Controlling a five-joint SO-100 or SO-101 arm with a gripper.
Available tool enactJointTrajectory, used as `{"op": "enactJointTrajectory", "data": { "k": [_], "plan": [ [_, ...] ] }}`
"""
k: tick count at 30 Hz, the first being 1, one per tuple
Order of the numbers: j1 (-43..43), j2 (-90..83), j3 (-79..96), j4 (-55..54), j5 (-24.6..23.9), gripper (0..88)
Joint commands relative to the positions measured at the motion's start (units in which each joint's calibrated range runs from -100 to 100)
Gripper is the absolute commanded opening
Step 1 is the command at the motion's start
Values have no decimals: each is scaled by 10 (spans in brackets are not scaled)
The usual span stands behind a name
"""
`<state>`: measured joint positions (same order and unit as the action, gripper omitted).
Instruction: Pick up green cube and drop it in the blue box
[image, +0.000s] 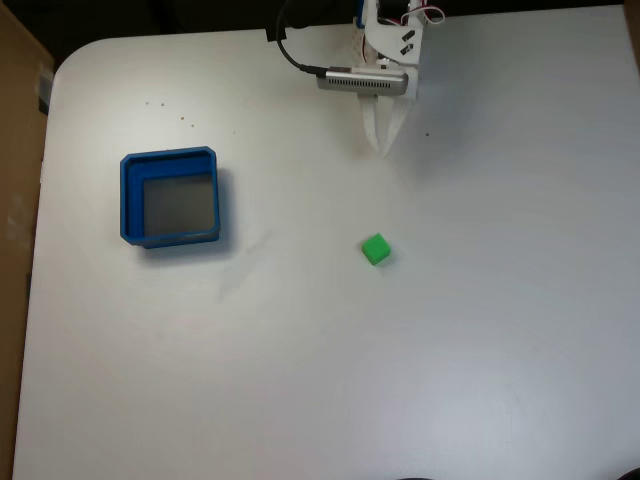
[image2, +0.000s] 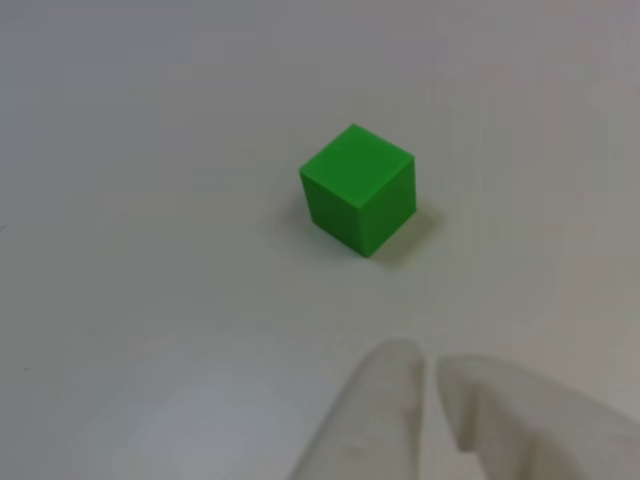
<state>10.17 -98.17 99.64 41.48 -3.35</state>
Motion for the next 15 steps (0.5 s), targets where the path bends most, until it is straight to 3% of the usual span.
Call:
{"op": "enactJointTrajectory", "data": {
  "k": [1,15],
  "plan": [
    [5,-6,2,-8,0,9],
    [2,-4,-15,-11,3,9]
  ]
}}
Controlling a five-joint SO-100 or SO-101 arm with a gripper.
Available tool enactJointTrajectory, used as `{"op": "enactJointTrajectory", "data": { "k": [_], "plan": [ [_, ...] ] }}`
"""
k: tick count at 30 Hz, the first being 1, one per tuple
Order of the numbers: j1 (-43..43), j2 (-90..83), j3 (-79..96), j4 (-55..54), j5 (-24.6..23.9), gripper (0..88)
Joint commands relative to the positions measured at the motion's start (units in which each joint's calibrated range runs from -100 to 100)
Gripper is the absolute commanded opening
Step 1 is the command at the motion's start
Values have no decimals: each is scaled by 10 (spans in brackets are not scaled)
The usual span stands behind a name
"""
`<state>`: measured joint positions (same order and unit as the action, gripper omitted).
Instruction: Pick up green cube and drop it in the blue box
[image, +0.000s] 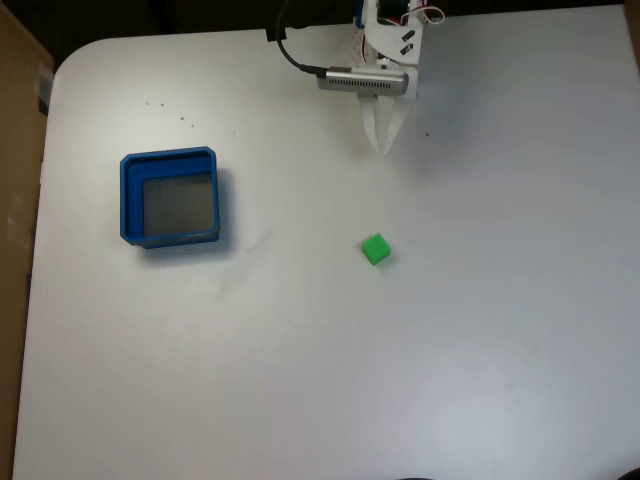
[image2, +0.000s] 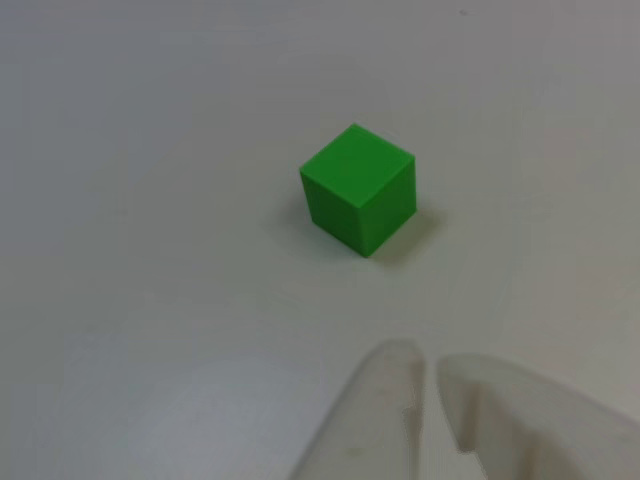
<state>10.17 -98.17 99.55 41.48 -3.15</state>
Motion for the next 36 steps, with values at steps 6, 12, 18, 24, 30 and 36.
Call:
{"op": "enactJointTrajectory", "data": {
  "k": [6,12,18,24,30,36],
  "plan": [
    [1,54,-29,-16,1,9],
    [1,143,-122,-16,1,9],
    [-1,173,-183,-16,1,9],
    [-1,318,-308,-16,1,9],
    [-1,482,-452,-16,0,9],
    [-1,551,-491,-15,0,9]
  ]
}}
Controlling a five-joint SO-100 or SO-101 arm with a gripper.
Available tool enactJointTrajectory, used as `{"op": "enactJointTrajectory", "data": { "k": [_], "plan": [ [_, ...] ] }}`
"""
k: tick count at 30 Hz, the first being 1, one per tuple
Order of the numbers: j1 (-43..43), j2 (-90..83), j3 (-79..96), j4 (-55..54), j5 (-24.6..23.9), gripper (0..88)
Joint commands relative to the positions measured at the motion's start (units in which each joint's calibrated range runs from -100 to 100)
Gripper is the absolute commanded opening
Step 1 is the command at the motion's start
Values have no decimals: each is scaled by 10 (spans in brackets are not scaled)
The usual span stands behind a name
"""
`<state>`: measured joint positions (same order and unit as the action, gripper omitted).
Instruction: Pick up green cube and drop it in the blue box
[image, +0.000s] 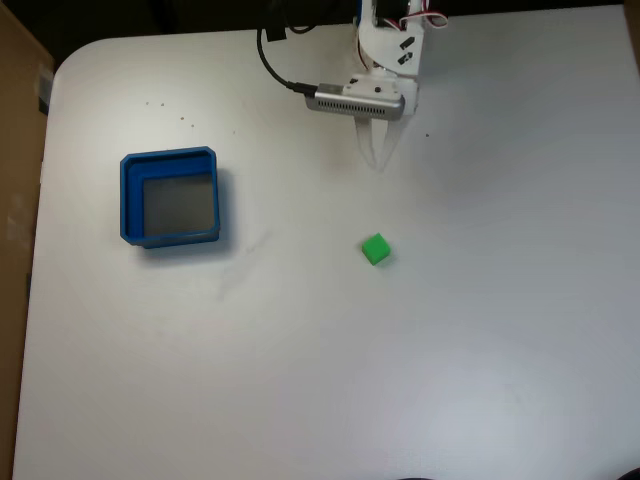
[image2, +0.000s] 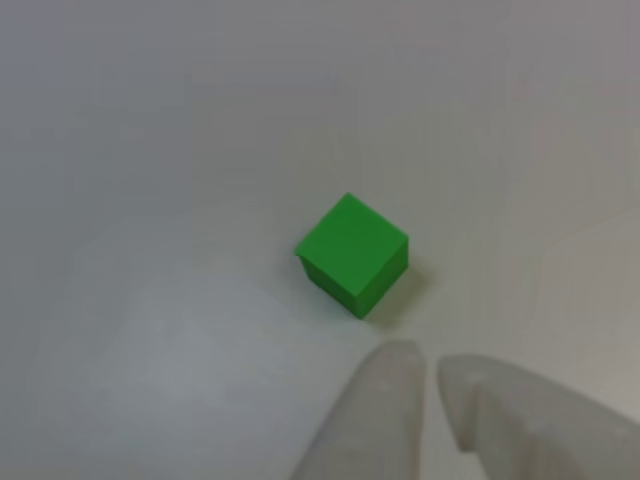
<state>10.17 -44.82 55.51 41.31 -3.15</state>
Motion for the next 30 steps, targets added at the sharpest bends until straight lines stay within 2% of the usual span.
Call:
{"op": "enactJointTrajectory", "data": {
  "k": [1,15,25,30],
  "plan": [
    [-1,23,-60,-13,-1,9],
    [-1,256,-279,-14,-2,9],
    [-1,377,-361,-7,-3,11],
    [0,419,-383,-6,-3,74]
  ]
}}
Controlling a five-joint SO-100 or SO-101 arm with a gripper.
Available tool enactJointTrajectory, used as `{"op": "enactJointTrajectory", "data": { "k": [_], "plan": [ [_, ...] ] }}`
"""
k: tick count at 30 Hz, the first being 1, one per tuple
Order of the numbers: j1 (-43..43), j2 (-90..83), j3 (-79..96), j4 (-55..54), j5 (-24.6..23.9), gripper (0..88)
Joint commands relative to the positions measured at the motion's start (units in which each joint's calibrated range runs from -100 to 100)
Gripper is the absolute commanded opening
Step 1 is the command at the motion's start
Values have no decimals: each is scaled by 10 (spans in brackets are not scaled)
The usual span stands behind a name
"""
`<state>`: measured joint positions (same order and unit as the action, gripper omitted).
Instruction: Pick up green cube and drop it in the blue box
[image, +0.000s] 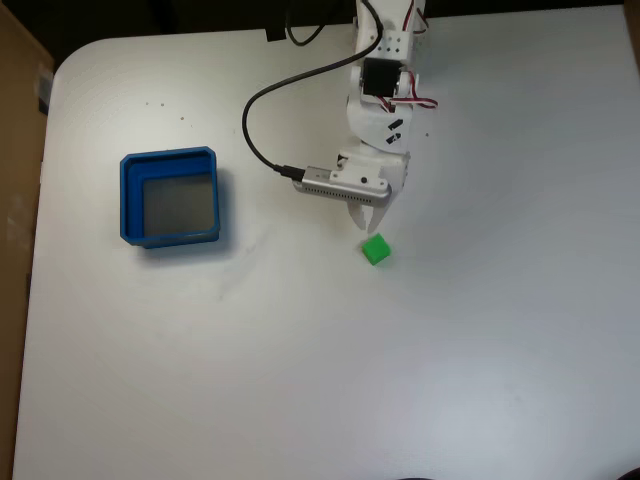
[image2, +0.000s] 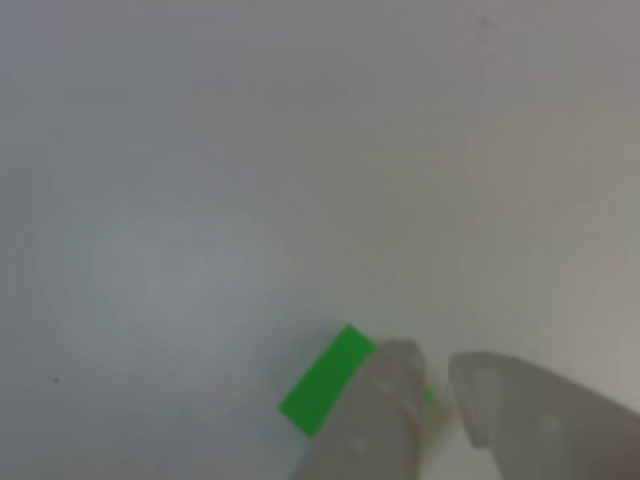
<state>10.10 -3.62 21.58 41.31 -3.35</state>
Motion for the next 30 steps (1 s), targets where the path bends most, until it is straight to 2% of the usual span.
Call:
{"op": "enactJointTrajectory", "data": {
  "k": [1,5,9,12,19,30],
  "plan": [
    [1,11,-44,-6,-1,98],
    [0,14,-45,-6,-1,190],
    [0,14,-44,-6,-3,233],
    [0,14,-44,-6,-29,237],
    [2,12,-52,-2,-129,238],
    [-1,14,-147,163,-140,238]
  ]
}}
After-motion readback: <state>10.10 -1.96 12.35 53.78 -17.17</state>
